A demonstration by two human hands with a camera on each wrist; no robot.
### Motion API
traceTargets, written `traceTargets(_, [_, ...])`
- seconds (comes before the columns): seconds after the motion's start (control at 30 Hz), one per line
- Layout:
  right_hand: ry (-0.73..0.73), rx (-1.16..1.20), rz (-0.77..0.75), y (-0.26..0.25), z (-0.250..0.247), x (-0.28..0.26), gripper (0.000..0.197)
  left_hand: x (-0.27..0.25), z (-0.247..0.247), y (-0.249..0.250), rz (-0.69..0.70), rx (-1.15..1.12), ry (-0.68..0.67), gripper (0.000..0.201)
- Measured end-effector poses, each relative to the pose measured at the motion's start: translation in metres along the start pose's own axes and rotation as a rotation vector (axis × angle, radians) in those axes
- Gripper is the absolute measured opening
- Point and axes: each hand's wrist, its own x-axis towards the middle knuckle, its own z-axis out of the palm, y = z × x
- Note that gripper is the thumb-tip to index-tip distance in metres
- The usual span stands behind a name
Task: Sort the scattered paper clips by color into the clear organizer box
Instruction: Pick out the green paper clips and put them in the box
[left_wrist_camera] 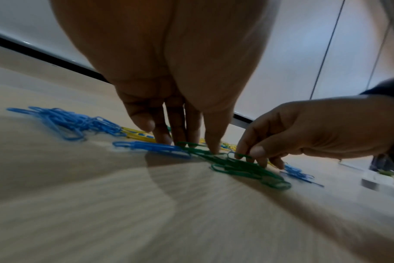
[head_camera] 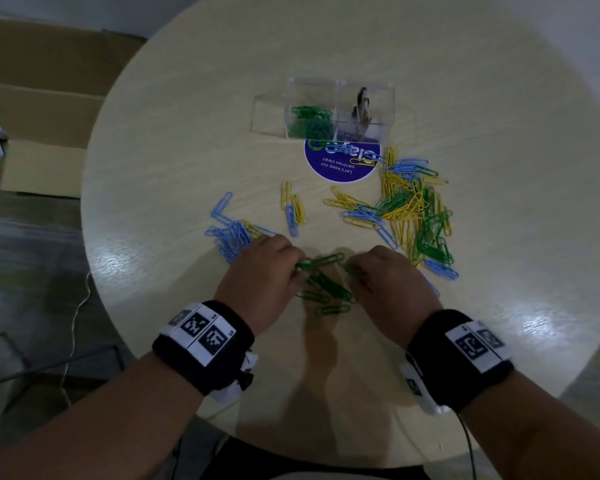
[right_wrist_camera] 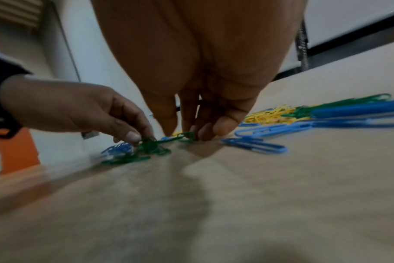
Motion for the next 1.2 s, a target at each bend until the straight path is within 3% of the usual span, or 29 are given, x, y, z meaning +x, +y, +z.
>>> traceTargets(0.1, [-0.064, -0.085, -0.02, -0.003, 0.003, -0.005, 0.033, -0.005, 0.003, -0.001, 0.027, 0.044, -0.066, 0.035])
traceTargets(0.27, [-0.096, -0.093, -0.002, -0.009, 0.004, -0.008, 0.014, -0.007, 0.004, -0.005, 0.063, 0.099, -0.094, 0.013])
traceTargets(0.57, [-0.119, -0.247, -0.043, -0.01, 0.001, -0.005, 0.017, 0.004, -0.012, 0.001, 0.047, 0.26, -0.205, 0.018])
traceTargets(0.7, [-0.076, -0.12, 0.014, -0.005, -0.011, 0.001, 0.005, 0.022, -0.031, -0.008, -0.103, 0.003, -0.095, 0.012])
traceTargets(0.83, [0.047, 0.103, 0.145, 0.001, -0.045, 0.022, 0.01, 0.061, -0.063, -0.014, -0.281, -0.24, 0.03, 0.022])
traceTargets(1.0, [0.298, 0.347, 0.197, -0.007, -0.098, 0.097, 0.005, 0.134, -0.099, -0.031, -0.304, -0.263, 0.188, 0.018])
traceTargets(1.1, [0.328, 0.442, 0.233, -0.014, -0.111, 0.147, 0.004, 0.174, -0.103, -0.04, -0.305, -0.226, 0.216, 0.019])
traceTargets(1.2, [0.279, 0.332, 0.249, -0.021, -0.109, 0.186, 0.011, 0.199, -0.096, -0.047, -0.3, -0.116, 0.195, 0.024])
